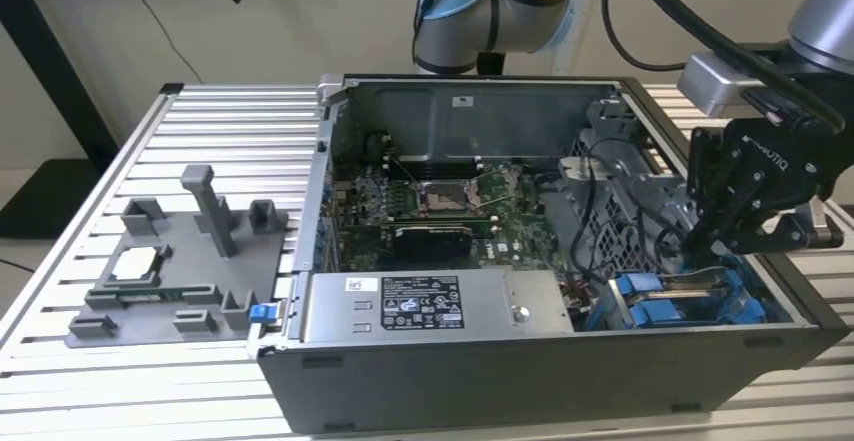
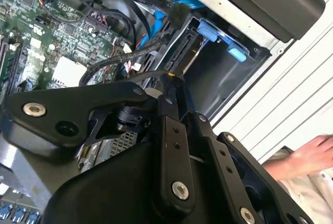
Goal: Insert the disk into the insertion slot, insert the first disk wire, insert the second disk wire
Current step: 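Insert the first disk wire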
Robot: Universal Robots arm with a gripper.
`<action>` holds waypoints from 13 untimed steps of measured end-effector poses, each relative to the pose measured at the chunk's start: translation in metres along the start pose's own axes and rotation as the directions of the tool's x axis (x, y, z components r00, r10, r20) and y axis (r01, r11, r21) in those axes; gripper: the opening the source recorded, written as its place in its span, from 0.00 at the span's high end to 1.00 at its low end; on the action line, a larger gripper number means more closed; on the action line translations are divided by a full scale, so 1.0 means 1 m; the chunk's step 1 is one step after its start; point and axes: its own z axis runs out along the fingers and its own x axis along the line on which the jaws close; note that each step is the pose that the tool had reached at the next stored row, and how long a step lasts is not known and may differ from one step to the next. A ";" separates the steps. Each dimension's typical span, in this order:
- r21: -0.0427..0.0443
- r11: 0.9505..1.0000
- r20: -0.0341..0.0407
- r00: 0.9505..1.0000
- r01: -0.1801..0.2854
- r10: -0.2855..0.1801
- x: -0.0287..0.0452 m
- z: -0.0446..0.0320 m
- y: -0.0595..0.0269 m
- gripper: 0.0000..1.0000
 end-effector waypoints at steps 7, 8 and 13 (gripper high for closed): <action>-0.020 1.000 0.000 1.000 0.001 -0.001 0.0006 0.0026 -0.0076 1.00; -0.022 1.000 0.000 1.000 0.001 -0.001 0.0006 0.0030 -0.0087 1.00; -0.025 1.000 0.000 1.000 0.000 0.000 0.0006 0.0032 -0.0102 1.00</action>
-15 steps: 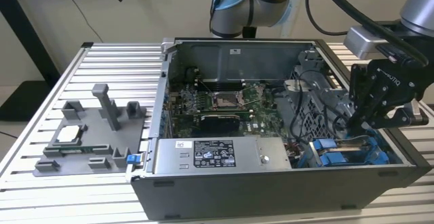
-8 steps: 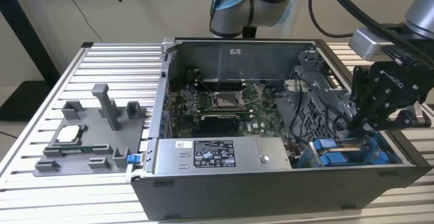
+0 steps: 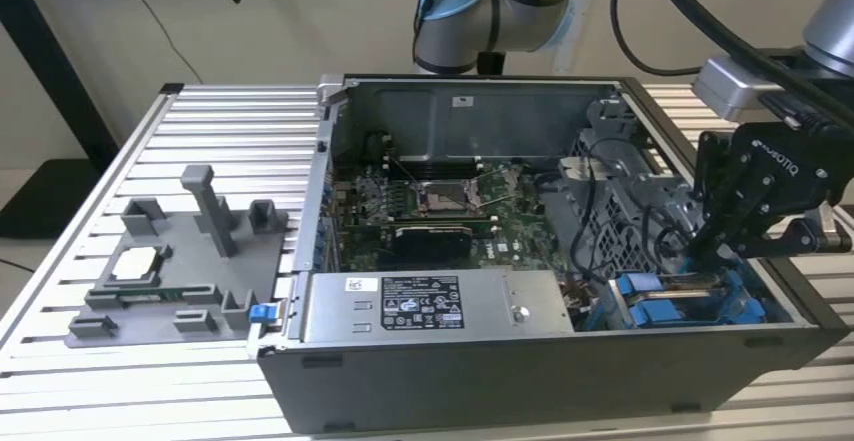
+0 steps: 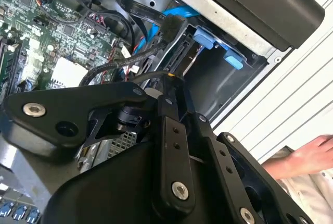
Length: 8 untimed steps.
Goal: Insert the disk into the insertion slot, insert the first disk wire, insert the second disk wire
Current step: 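Insert the first disk wire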
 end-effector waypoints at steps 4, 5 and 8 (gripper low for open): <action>0.000 1.000 0.003 1.000 0.000 0.000 0.0001 0.0011 -0.0003 1.00; 0.000 1.000 0.005 1.000 0.000 0.000 0.0000 0.0016 -0.0004 1.00; 0.000 1.000 0.016 1.000 0.001 -0.001 0.0002 0.0035 -0.0014 1.00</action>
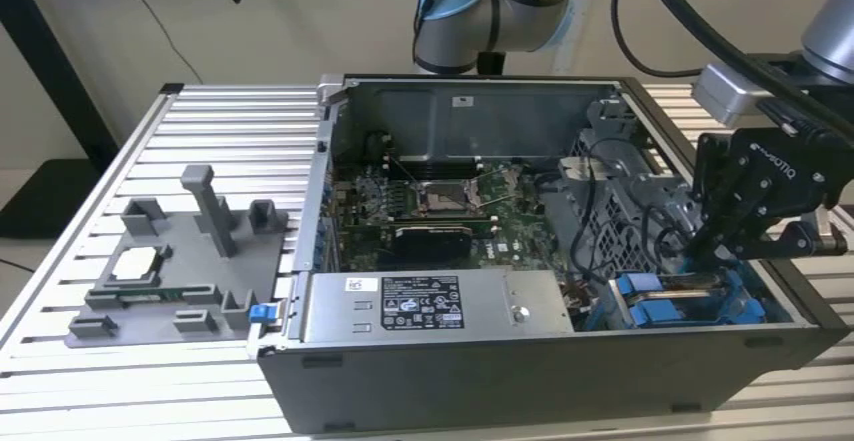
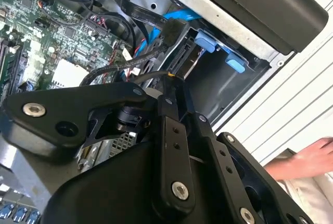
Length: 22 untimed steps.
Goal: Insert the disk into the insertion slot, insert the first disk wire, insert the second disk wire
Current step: 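Insert the first disk wire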
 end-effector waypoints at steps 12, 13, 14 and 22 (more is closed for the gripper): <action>0.013 1.000 0.018 1.000 0.007 -0.008 0.0004 0.0056 -0.0011 1.00; 0.013 1.000 0.018 1.000 0.008 -0.008 0.0004 0.0062 -0.0017 1.00; 0.013 1.000 0.018 1.000 0.008 -0.008 0.0004 0.0067 -0.0027 1.00; 0.013 1.000 0.017 1.000 0.013 -0.013 0.0003 0.0104 -0.0097 1.00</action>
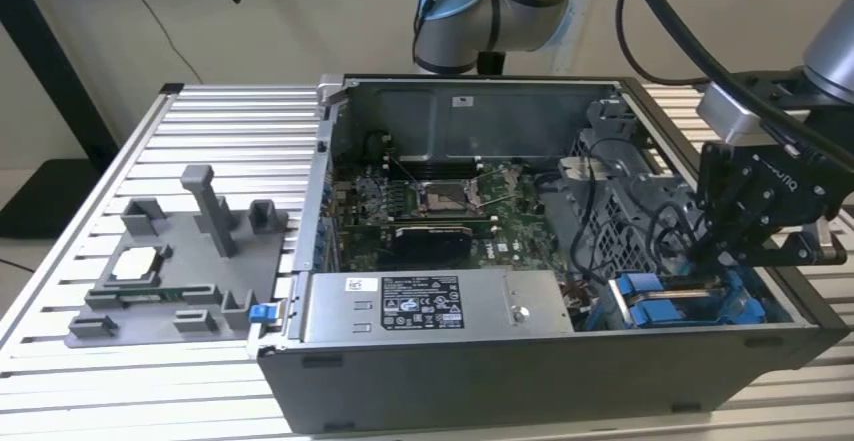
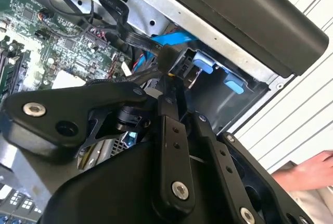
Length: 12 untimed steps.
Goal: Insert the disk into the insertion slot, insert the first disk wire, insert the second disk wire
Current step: 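Insert the first disk wire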
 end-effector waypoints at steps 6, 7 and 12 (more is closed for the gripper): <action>0.000 1.000 0.000 1.000 0.001 -0.001 0.0001 0.0026 -0.0004 1.00; 0.000 1.000 0.000 1.000 0.001 -0.001 0.0001 0.0029 -0.0005 1.00; 0.000 1.000 0.001 1.000 0.001 -0.001 0.0008 0.0022 -0.0005 1.00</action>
